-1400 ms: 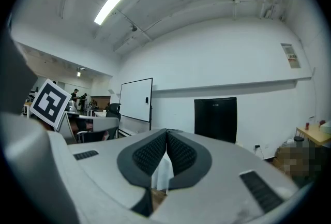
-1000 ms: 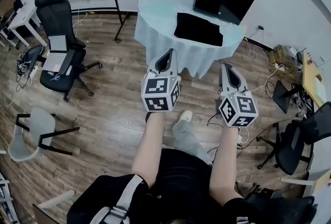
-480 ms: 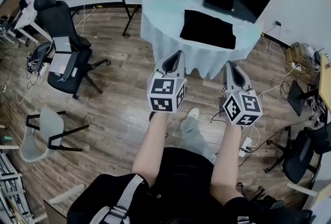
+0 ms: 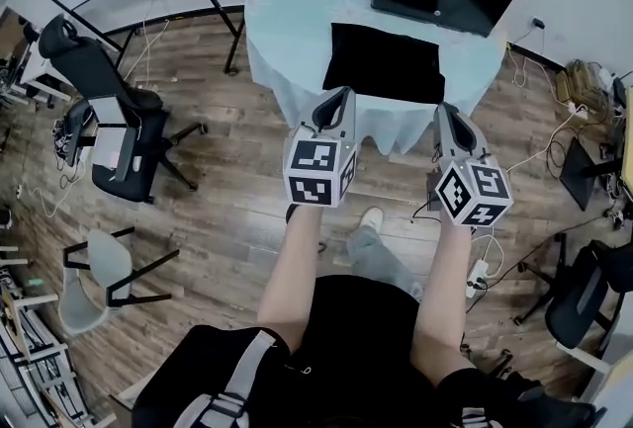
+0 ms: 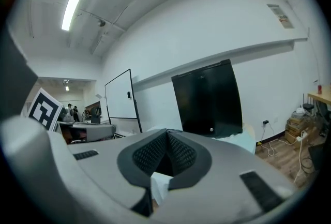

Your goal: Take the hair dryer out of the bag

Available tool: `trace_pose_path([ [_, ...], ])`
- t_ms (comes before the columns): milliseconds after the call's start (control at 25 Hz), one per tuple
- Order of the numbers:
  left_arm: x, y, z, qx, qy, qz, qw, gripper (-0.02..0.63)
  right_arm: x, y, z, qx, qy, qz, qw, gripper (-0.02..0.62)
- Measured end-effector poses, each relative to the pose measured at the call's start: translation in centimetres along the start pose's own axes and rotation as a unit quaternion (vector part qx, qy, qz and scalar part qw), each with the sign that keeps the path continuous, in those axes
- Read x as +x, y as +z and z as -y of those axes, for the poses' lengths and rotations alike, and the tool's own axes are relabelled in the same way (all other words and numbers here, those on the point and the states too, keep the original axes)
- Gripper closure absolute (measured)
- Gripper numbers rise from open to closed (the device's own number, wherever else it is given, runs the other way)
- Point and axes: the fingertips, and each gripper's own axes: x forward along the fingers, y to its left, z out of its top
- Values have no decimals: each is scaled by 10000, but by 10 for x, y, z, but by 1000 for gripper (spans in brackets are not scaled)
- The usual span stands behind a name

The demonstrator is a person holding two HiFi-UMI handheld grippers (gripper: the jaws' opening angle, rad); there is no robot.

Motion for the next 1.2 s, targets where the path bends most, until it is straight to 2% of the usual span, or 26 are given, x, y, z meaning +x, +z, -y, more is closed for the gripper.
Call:
trace_pose_path([
  [240,51,12,5,70,-42,24,10000,598,36,22,49,-25,-75,72,9999,594],
  [520,78,28,-9,140,143,86,9998,598,66,46,64,-130,138,223,9996,594],
  [840,93,41,0,596,24,-162,9981,598,71,65,80,19,191,512,9985,594],
  [1040,113,43,11,733,-210,-251,9968,598,79,61,95,122,186,404,9989,594],
  [1200,136,29,23,977,-470,-505,9928,598,85,56,112,238,134,306,9992,594],
])
